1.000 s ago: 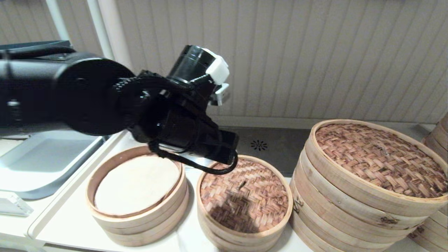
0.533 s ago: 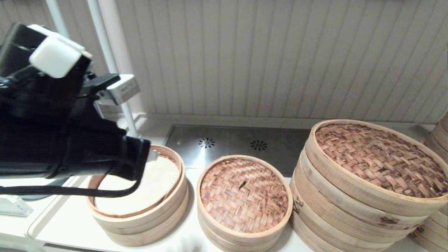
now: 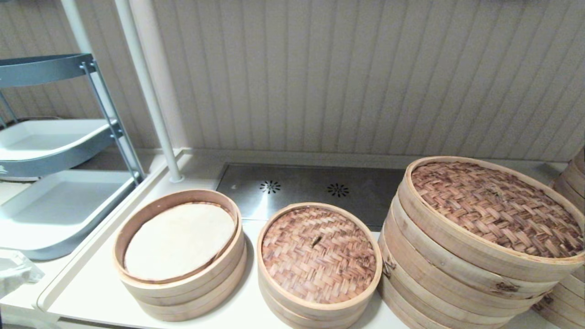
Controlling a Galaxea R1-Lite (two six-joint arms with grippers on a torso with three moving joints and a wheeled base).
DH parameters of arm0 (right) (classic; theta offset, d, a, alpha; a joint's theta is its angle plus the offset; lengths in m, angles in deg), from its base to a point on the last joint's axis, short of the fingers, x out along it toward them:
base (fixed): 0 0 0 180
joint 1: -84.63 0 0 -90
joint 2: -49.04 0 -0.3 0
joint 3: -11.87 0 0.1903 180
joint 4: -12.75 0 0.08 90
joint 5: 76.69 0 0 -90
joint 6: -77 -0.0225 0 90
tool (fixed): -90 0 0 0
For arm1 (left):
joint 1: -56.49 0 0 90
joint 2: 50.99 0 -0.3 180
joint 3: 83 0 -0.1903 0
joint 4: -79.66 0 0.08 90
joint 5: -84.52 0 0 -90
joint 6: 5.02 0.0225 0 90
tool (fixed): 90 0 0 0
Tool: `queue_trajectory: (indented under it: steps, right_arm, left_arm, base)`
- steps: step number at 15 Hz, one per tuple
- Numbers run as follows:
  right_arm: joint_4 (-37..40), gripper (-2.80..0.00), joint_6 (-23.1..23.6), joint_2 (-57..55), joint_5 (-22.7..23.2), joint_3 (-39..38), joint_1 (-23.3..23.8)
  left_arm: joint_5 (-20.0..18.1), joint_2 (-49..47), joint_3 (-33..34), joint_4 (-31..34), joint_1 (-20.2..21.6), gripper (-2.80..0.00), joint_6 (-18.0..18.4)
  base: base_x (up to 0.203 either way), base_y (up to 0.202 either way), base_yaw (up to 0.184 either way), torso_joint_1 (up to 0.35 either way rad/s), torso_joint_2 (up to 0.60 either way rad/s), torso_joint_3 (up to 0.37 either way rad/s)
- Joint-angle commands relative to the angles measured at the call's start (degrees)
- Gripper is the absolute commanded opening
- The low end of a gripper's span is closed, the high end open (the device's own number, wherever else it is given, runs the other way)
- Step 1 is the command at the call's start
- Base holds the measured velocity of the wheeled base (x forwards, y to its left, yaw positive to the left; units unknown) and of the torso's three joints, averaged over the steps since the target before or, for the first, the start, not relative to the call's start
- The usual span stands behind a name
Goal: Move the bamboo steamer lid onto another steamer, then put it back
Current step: Pick up the steamer
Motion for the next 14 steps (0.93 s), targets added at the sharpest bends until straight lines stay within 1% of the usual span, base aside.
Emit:
queue_trajectory:
  steps: [1, 3, 4, 6, 8, 10, 12, 14]
  right_arm:
    - [0.01, -2.8, 0.03, -0.05, 0.09, -0.09, 0.0]
    - [0.01, -2.8, 0.03, -0.05, 0.02, -0.09, 0.0]
    - [0.01, -2.8, 0.03, -0.05, 0.09, -0.09, 0.0]
    - [0.01, -2.8, 0.03, -0.05, 0.05, -0.09, 0.0]
    - [0.01, -2.8, 0.03, -0.05, 0.07, -0.09, 0.0]
    - [0.01, -2.8, 0.03, -0.05, 0.09, -0.09, 0.0]
    - [0.01, -2.8, 0.03, -0.05, 0.09, -0.09, 0.0]
    - [0.01, -2.8, 0.03, -0.05, 0.09, -0.09, 0.0]
  left_arm:
    - [0.75, 10.08, 7.44, -0.11, 4.57, -2.8, -0.43]
    - [0.97, 15.28, 15.33, -1.96, 7.84, -2.8, -0.46]
    - [0.84, 17.79, 18.97, -4.08, 8.94, -2.8, -0.27]
    - [-0.38, 21.59, 24.81, -13.33, 9.65, -2.8, 1.4]
    - [-4.96, 23.03, 31.81, -25.76, 9.84, -2.8, 5.12]
    - [-8.18, 22.82, 36.81, -34.42, 9.84, -2.8, 7.06]
    - [-9.25, 22.77, 38.87, -36.11, 10.09, -2.8, 7.45]
    - [-8.54, 23.39, 39.14, -35.98, 11.47, -2.8, 8.18]
  base:
    - [0.0, 0.0, 0.0, 0.0, 0.0, 0.0]
    - [0.0, 0.0, 0.0, 0.0, 0.0, 0.0]
    - [0.0, 0.0, 0.0, 0.0, 0.0, 0.0]
    - [0.0, 0.0, 0.0, 0.0, 0.0, 0.0]
    - [0.0, 0.0, 0.0, 0.0, 0.0, 0.0]
    - [0.0, 0.0, 0.0, 0.0, 0.0, 0.0]
    - [0.0, 0.0, 0.0, 0.0, 0.0, 0.0]
    - [0.0, 0.0, 0.0, 0.0, 0.0, 0.0]
